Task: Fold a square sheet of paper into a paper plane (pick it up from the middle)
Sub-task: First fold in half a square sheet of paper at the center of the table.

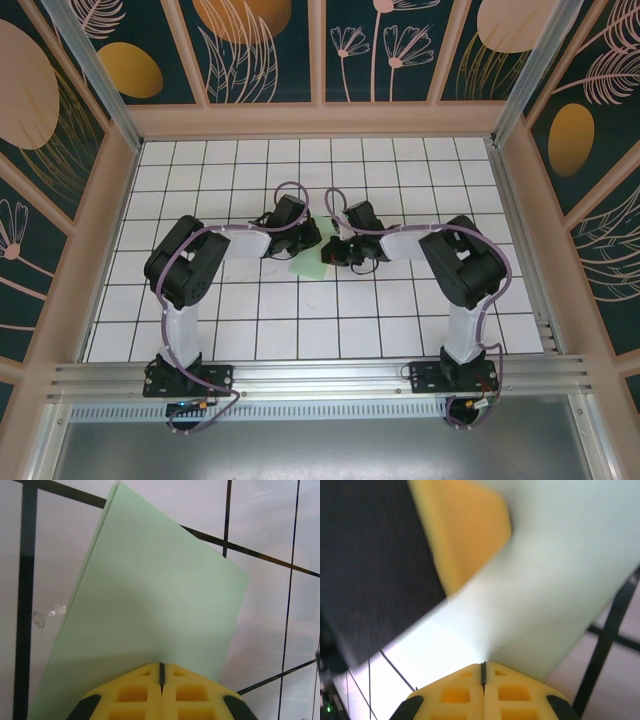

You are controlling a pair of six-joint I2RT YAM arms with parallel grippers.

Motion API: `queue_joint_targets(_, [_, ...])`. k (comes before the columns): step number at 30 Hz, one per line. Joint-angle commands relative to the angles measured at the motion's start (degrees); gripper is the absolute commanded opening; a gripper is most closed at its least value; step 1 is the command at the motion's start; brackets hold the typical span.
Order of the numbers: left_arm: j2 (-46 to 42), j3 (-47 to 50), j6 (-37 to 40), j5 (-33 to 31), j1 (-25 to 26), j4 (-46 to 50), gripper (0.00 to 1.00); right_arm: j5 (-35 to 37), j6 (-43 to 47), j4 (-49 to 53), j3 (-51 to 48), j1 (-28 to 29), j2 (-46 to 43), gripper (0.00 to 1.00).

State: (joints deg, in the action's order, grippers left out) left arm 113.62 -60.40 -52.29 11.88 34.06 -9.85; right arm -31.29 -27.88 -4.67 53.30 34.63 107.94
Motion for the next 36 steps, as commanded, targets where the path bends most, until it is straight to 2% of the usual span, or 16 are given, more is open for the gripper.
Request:
queue_joint_targets(1, [1.64,2.3,-1.06,-3.27,-0.24,4.1,0.0,-1.69,3.73,7.08,-2.73,1.03,-2.53,0.0])
queue_joint_targets(12, [1.63,2.34,-1.33,-1.6,-0.26,3.0,0.0,-0.97,-1.5,1.15,-0.21,3.04,-2.02,0.0])
queue_joint_targets(19, [1.87,2.57,-1.91,-1.31,-0.28,2.44,0.0,-0.58,-1.15,3.6,-1.3,4.3,-1.47,0.0])
queue_joint_targets(28, [1.58,2.53,-1.76,-1.5,-0.25,2.64,0.0,-0.96,0.78,8.0,-6.99,4.8,-5.41,0.0])
queue_joint_targets(33, [1.08,1.66,-1.33,-1.34,-0.31,3.24,0.0,-0.1,1.42,9.09,-6.03,4.83,-6.79,0.0])
queue_joint_targets(36, [0.22,0.21,-0.32,-0.32,-0.29,4.08,0.0,3.14,1.04,9.34,-4.03,4.57,-8.2,0.0])
